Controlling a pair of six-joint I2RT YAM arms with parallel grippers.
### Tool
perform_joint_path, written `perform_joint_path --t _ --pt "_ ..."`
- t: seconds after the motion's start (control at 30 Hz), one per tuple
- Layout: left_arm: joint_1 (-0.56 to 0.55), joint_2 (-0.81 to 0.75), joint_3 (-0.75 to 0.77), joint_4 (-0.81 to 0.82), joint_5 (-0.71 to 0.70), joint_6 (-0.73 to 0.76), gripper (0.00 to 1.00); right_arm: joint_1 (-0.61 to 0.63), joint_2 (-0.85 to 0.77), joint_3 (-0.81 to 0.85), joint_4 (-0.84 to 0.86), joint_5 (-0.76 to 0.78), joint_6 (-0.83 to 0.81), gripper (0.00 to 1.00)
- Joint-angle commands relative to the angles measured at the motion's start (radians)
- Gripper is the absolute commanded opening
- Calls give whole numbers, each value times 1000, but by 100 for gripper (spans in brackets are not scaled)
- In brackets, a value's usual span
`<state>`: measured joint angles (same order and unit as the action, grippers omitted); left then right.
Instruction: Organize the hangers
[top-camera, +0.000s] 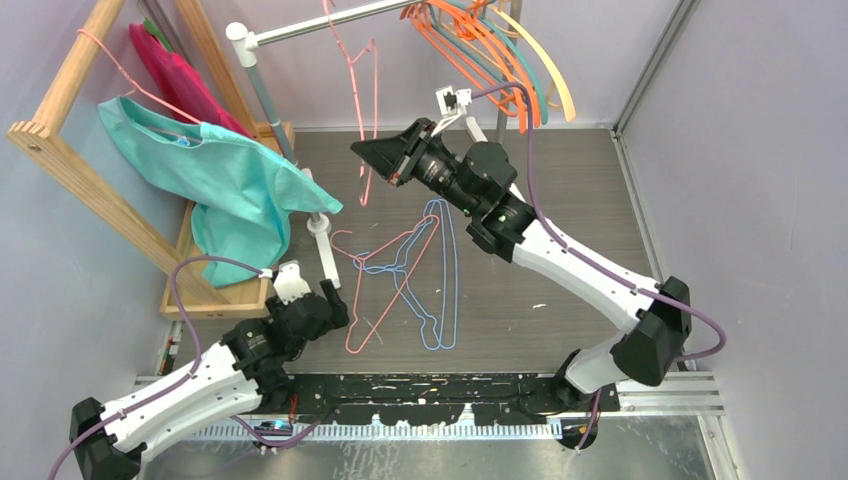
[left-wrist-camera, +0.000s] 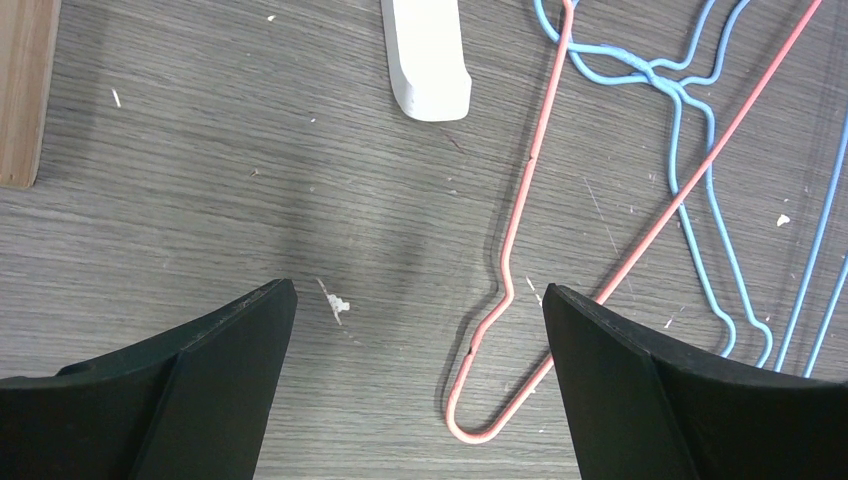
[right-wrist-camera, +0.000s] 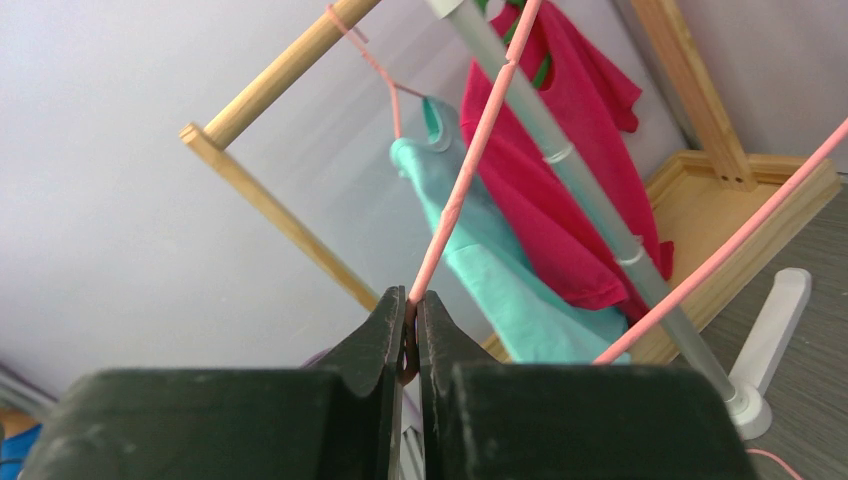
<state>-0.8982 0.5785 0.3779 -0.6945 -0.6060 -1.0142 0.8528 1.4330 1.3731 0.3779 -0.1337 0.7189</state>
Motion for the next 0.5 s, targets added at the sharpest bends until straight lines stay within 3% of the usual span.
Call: perform_joint_path --t 0.0,0.4,0.47 --pt "4 -25 30 -7 -38 -7 98 -56 49 67 110 -30 62 1" --pt "4 -20 29 -4 -44 1 98 -181 133 20 187 -59 144 1" --pt "5 -12 30 -1 -44 3 98 -192 122 -3 183 -60 152 9"
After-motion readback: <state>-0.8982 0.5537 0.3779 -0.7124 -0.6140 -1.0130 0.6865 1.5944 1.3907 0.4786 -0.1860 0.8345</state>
